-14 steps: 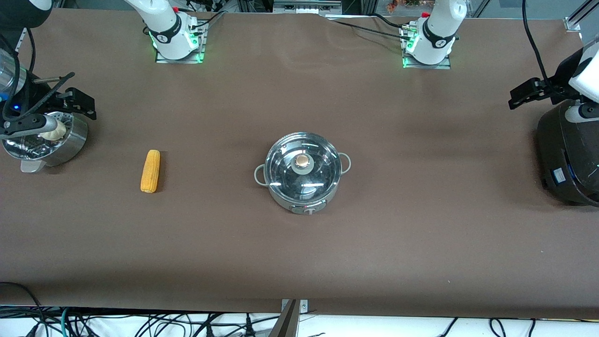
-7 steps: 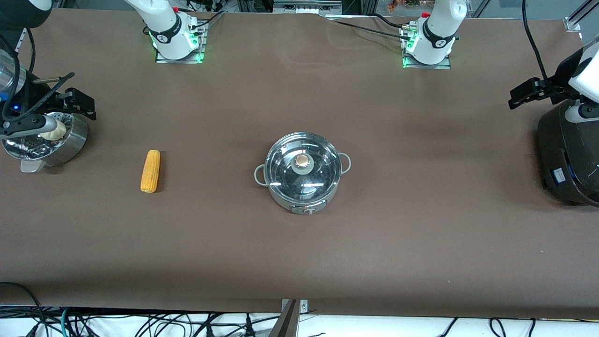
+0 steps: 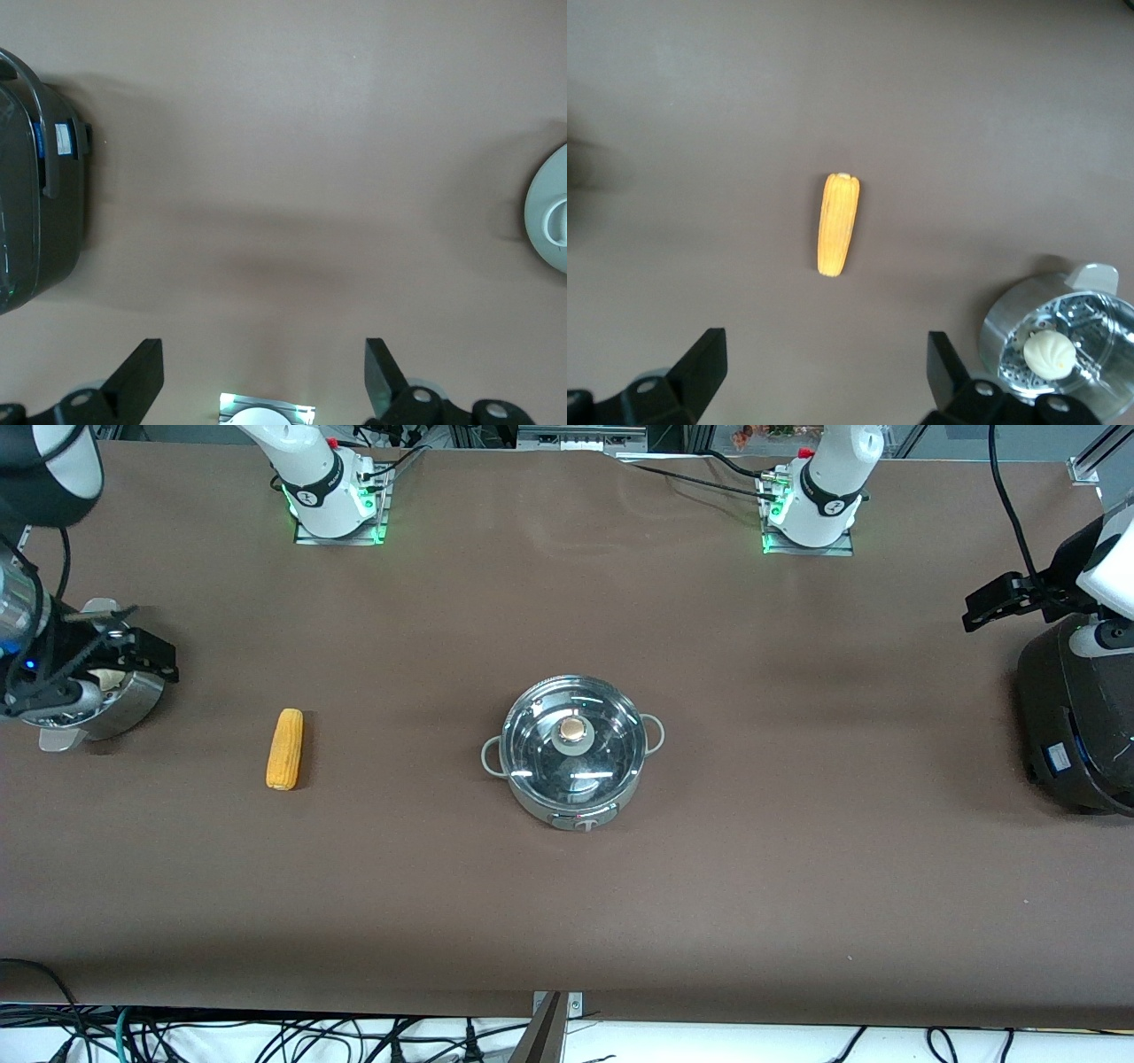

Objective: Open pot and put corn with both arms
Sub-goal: 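Move the right gripper down to the yellow corn cob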

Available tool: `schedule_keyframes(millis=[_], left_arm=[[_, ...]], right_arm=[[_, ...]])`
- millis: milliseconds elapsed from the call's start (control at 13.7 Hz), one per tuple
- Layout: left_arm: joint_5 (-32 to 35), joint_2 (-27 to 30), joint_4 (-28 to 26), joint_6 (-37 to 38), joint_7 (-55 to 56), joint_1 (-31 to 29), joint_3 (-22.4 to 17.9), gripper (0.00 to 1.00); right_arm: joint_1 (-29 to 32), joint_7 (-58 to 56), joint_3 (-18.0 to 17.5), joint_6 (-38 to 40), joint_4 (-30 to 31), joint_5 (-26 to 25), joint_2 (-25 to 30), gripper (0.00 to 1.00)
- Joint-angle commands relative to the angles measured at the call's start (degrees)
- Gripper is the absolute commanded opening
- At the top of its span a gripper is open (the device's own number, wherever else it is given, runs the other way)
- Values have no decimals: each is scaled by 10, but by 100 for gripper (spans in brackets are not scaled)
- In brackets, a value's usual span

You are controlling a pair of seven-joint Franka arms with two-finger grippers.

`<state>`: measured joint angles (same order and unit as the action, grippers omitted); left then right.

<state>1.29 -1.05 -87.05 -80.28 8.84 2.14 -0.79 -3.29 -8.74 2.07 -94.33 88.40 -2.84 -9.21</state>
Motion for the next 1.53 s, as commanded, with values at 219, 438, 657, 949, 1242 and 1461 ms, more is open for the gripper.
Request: schedule_keyframes(millis=[219,438,657,949,1242,1461], left_arm=[[-15,3,4,6,0,-4,1,100],[-15,3,5,5,0,-4,2,100],[-19,2,5,0,-4,-2,2,100],[-20,2,-19,-51,-8,9,5,100],[-59,-5,-32,-50,1,15,23,100],[-87,-35,-30,-89,88,43,47,100]], right_arm=[[3,7,-5,-80,20,5,-47,100],[6,7,-3,-132,69,6,-49,100],[11,7,-1,-218,139,33,-56,100],[26,7,0,-260,145,87,-134,100],[29,0,0,-307,166,87,-165,100],[28,-2,-3,-423,225,86,-183,100]])
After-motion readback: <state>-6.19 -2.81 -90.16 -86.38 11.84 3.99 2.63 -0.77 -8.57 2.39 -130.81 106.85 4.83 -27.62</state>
